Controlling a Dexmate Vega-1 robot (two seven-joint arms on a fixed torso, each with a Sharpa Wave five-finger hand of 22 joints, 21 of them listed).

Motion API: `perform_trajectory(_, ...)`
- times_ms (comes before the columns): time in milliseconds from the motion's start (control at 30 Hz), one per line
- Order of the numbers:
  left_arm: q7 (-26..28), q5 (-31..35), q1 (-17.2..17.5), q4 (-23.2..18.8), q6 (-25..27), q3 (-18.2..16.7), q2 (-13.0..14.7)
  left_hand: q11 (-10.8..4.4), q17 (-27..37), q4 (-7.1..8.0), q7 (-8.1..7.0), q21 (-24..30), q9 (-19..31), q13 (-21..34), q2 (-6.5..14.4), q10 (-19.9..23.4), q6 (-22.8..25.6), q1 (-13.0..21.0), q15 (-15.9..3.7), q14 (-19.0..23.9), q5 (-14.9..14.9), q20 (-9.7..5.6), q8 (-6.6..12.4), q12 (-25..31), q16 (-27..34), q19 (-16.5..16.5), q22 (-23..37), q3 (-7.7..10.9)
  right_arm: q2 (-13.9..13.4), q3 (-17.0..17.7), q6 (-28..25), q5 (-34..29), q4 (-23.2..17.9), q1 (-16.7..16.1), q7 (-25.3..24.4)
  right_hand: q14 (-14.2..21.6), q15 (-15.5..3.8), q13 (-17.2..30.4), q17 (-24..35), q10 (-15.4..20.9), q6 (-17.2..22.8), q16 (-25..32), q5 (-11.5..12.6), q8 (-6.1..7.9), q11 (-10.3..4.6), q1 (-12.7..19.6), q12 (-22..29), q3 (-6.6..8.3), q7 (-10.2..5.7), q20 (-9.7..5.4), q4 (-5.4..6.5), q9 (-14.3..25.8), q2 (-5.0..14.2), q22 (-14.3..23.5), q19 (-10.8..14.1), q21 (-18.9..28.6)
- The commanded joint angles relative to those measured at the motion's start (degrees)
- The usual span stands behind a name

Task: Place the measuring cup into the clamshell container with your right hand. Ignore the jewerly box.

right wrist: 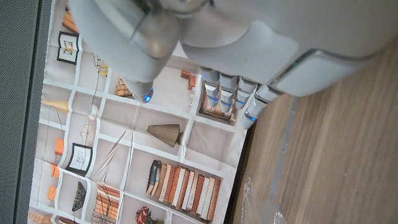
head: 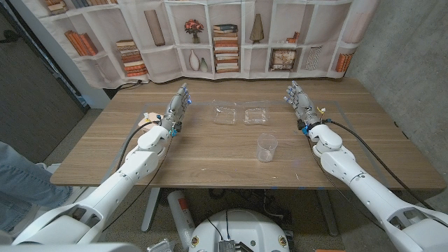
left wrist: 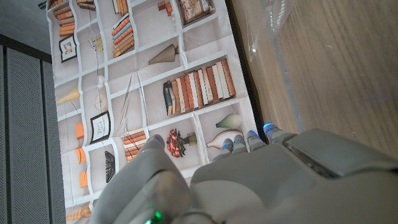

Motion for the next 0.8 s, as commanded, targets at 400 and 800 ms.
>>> perform_trajectory(400, 0.44, 1.01, -0.28, -1.37, 1.57, 0.95, 0.45, -0.16, 0.17, -0.37, -0.01, -0.18, 0.10, 0.11, 0.35, -4.41, -4.29, 0.79, 0.00, -10.55, 0.12, -2.56, 0.09, 0.11, 0.19, -13.01, 0.10, 0.20, -2.23, 3.00, 3.39, 1.19, -3.76, -5.51, -0.76, 1.20, -0.03, 0.09, 0.14, 1.07, 0.72, 0.34, -0.02, 0.12, -0.28, 0.99, 0.41, 0.07, -0.29, -1.48, -0.77, 0.18, -0.31, 0.27, 0.70, -0.65)
perform_trajectory(800, -0.14, 0.84, 0.13, -0.54, 0.75, 0.76, 0.51, -0.23, 0.17, -0.46, -0.05, -0.29, 0.13, 0.13, 0.52, -4.22, -4.35, 0.95, -0.10, -10.43, 0.06, -2.57, 0.06, 0.13, 0.22, -13.12, 0.11, 0.18, -3.07, 4.22, 5.21, 0.78, -6.31, -8.38, -2.06, 1.39, -0.16, 0.10, 0.14, 1.26, 0.83, 0.27, -0.04, 0.11, -0.39, 1.21, 0.37, -0.03, -0.42, -1.48, -1.05, 0.18, -0.37, 0.28, 0.88, -0.98)
